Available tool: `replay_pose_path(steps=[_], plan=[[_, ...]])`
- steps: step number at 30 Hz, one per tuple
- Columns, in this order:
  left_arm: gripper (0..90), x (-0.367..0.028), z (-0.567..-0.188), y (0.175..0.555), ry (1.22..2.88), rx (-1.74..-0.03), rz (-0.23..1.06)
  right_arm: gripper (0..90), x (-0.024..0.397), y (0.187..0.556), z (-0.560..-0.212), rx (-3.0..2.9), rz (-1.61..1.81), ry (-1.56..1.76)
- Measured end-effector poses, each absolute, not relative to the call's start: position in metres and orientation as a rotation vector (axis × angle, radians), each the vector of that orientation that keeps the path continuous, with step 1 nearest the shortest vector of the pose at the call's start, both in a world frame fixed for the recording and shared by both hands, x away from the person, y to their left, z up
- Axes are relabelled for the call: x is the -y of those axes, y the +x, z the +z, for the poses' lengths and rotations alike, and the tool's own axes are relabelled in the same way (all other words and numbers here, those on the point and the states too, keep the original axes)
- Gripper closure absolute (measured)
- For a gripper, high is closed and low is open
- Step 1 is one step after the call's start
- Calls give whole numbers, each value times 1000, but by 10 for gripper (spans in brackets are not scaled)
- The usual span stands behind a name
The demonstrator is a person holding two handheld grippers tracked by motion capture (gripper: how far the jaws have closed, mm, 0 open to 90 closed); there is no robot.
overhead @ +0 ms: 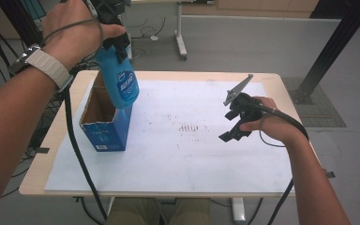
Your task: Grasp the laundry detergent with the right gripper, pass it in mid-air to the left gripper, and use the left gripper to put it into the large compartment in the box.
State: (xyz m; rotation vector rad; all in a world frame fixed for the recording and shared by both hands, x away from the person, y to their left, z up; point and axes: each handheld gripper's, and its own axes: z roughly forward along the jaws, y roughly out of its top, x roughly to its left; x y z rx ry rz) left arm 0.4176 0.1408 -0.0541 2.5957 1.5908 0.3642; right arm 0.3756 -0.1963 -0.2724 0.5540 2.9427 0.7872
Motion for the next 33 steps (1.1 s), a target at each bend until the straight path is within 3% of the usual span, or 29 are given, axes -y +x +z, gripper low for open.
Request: replay_pose_path(steps=[33], plan=[[383,-196,-52,429,2377,-1947,379,131,195,378,-273,-2944,780,528]])
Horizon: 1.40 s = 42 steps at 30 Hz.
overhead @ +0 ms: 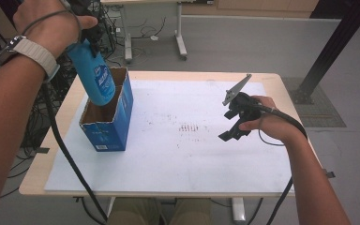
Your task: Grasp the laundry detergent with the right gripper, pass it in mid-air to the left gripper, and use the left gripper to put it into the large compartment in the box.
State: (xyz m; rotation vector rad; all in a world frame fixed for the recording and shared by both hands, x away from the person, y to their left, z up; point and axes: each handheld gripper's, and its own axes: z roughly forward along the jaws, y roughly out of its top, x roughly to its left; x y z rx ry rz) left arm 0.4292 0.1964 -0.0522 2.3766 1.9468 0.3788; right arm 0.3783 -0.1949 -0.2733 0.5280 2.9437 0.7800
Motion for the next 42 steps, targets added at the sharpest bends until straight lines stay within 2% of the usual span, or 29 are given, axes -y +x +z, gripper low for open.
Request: replay_pose_path(steps=[25,42], plan=[[383,-217,-71,437,2282,-2059,309,131,202,367,-267,-2916,801,537],[382,-216,-88,445,2277,-2075,337,131,204,367,-273,-2929,797,560]])
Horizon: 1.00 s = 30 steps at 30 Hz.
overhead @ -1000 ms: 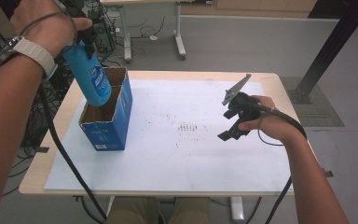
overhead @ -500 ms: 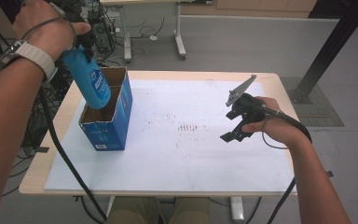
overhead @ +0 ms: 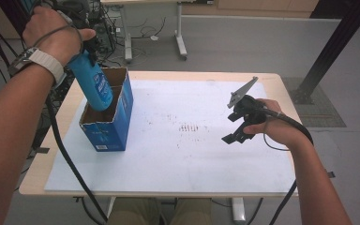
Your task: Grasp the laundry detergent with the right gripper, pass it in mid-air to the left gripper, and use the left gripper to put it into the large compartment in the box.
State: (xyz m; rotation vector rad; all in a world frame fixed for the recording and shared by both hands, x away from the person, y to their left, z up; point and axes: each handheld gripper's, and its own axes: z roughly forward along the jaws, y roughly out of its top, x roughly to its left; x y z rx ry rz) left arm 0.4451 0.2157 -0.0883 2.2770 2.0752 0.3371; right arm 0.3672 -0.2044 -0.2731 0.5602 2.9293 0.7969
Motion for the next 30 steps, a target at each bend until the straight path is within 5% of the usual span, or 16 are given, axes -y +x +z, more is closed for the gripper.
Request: replay_pose_path(steps=[30], plan=[[383,-212,-140,453,2312,-2074,358,132,204,368,-282,-2944,796,580]])
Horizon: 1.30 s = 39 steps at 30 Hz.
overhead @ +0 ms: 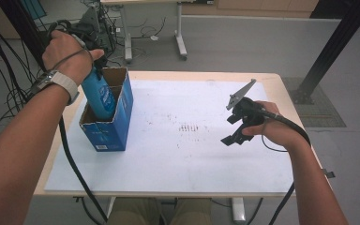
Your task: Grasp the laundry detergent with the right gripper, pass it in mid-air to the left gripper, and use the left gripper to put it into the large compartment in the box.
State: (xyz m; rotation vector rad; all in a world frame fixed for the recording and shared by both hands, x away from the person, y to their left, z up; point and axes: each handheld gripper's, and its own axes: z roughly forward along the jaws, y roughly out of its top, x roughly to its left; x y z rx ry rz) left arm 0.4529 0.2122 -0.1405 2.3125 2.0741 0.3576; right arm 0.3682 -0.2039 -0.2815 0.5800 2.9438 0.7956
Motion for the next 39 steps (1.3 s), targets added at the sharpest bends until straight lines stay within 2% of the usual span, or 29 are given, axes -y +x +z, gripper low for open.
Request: replay_pose_path(steps=[39], plan=[[383,-207,-204,461,2376,-2042,356,132,207,366,-294,-2962,787,621]])
